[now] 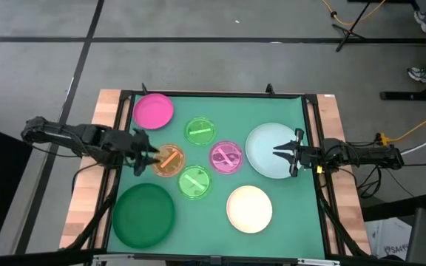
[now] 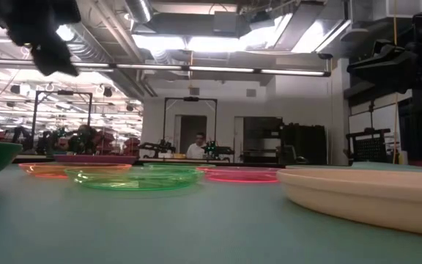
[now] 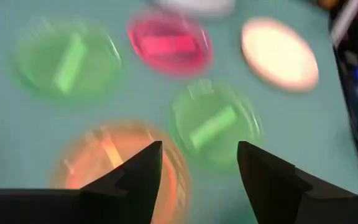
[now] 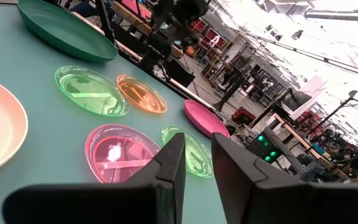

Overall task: Stack plastic plates
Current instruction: Stack the green plate on top of the light blue plate

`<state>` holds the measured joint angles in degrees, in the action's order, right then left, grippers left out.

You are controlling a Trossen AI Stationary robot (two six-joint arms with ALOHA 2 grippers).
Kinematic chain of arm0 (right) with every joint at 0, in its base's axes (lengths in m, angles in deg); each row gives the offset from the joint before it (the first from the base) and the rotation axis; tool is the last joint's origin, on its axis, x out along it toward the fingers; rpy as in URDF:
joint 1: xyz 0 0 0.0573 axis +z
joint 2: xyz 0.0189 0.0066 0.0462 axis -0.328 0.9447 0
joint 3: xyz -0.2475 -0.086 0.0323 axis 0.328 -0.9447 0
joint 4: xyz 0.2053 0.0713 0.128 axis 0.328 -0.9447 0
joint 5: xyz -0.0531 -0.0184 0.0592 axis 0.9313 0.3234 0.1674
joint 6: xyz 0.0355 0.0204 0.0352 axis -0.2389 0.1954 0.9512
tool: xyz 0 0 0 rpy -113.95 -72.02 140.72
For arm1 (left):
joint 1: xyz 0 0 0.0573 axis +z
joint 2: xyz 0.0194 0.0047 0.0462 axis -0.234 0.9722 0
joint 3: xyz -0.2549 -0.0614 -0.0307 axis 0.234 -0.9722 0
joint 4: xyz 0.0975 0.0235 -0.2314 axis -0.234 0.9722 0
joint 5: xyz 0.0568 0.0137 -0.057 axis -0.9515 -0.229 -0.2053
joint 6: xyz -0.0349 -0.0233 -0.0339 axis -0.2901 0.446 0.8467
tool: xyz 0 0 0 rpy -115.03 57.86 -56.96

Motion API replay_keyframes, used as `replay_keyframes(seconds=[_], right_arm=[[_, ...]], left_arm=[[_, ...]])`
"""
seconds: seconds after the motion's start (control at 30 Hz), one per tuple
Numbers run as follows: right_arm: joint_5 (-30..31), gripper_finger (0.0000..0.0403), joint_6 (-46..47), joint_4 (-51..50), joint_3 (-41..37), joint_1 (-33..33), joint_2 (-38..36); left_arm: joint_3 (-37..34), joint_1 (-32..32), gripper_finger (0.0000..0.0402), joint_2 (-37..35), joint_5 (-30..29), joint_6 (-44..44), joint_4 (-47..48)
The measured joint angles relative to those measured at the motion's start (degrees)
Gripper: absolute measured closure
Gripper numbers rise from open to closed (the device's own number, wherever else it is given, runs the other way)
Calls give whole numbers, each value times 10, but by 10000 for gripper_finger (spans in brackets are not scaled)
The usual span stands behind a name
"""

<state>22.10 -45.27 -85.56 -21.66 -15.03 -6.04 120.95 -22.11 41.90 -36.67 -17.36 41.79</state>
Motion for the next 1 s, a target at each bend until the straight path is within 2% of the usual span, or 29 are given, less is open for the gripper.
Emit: replay_keyframes(seconds=[0.1, 0.3, 1.0], right_arm=[[0, 327, 0, 0, 0, 0, 0], [0, 327, 0, 0, 0, 0, 0], [0, 327, 0, 0, 0, 0, 0]], left_arm=[[4, 0, 198, 37, 54, 29, 35], [4, -13, 198, 112, 118, 41, 96], [-4, -84, 198, 249, 123, 41, 110]])
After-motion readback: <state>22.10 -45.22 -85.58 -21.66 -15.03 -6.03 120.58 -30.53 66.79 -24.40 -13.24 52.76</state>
